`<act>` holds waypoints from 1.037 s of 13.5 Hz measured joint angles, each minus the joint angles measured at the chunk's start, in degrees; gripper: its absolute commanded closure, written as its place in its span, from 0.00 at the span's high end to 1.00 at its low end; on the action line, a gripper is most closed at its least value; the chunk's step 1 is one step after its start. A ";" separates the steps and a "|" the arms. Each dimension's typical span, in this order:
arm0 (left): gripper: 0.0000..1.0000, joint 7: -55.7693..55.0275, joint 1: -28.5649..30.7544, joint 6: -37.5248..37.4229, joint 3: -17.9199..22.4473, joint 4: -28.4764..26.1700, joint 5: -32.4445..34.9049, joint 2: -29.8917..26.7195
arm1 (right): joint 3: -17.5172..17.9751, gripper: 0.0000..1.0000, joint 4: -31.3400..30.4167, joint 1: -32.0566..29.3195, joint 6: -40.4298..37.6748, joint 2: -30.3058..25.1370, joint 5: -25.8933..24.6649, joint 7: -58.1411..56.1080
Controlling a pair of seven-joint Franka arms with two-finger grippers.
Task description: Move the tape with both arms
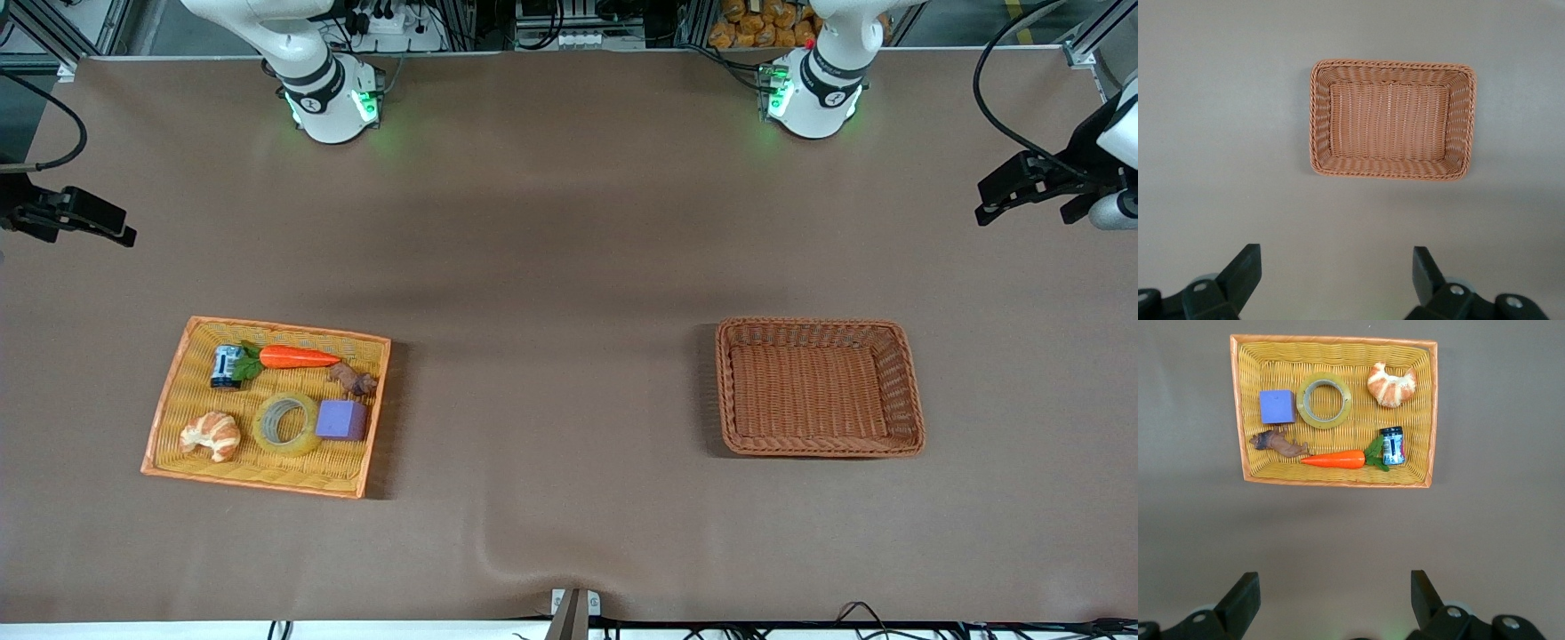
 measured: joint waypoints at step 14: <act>1.00 0.00 0.00 -0.34 -0.01 0.00 0.00 0.64 | -0.36 1.00 -12.28 -1.92 4.99 5.97 0.57 -0.01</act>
